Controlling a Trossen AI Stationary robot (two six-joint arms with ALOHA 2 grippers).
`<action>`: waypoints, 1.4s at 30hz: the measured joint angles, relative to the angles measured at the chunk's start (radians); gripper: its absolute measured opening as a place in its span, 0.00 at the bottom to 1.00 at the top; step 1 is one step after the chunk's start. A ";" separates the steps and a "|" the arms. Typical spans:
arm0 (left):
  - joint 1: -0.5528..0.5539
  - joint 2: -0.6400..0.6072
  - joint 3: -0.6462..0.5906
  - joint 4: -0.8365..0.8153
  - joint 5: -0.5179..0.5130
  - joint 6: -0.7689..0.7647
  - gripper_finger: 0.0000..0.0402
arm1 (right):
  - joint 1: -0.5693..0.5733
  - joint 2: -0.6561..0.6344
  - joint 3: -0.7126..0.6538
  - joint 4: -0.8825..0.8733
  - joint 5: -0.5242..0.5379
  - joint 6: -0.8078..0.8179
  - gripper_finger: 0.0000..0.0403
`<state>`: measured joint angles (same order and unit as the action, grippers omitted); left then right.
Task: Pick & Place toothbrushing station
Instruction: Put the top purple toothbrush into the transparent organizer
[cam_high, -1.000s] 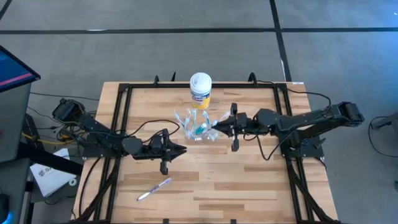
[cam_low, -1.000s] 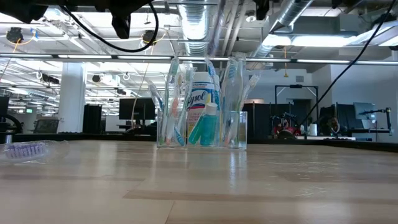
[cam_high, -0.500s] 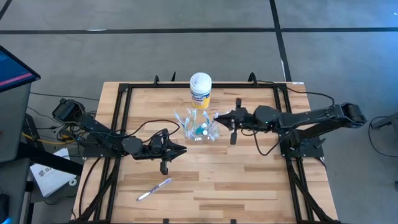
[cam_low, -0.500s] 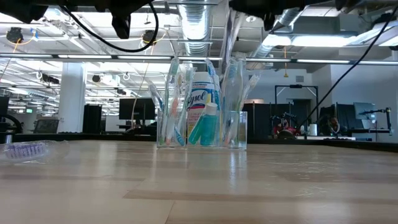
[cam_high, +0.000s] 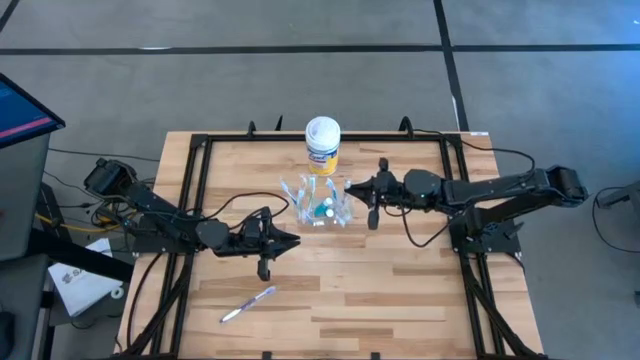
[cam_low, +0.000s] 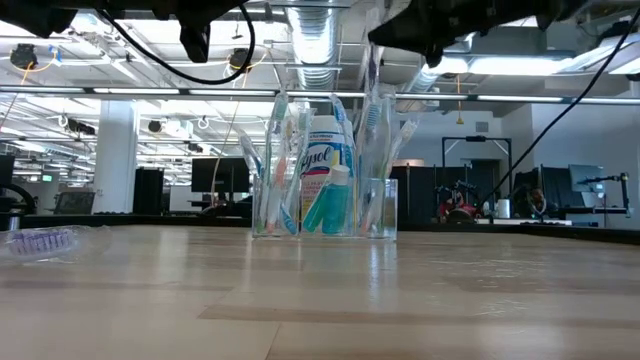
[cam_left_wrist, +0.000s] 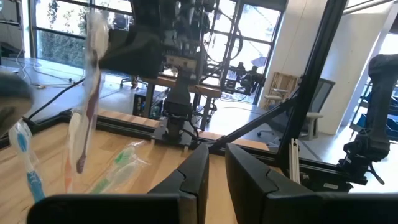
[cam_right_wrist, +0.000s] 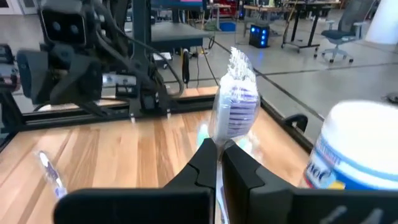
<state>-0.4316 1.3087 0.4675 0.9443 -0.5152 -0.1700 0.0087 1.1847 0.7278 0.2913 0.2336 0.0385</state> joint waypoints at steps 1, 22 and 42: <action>0.000 0.000 0.000 0.000 0.000 -0.003 0.12 | -0.003 0.000 -0.019 0.017 0.000 0.008 0.00; 0.000 0.000 0.000 0.000 0.000 -0.003 0.12 | -0.065 0.002 -0.256 0.302 -0.027 0.086 0.00; 0.001 0.000 0.000 -0.001 0.000 -0.003 0.12 | -0.065 0.016 -0.342 0.457 -0.027 0.112 0.00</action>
<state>-0.4309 1.3087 0.4671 0.9436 -0.5156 -0.1730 -0.0563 1.2004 0.3862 0.7487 0.2070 0.1505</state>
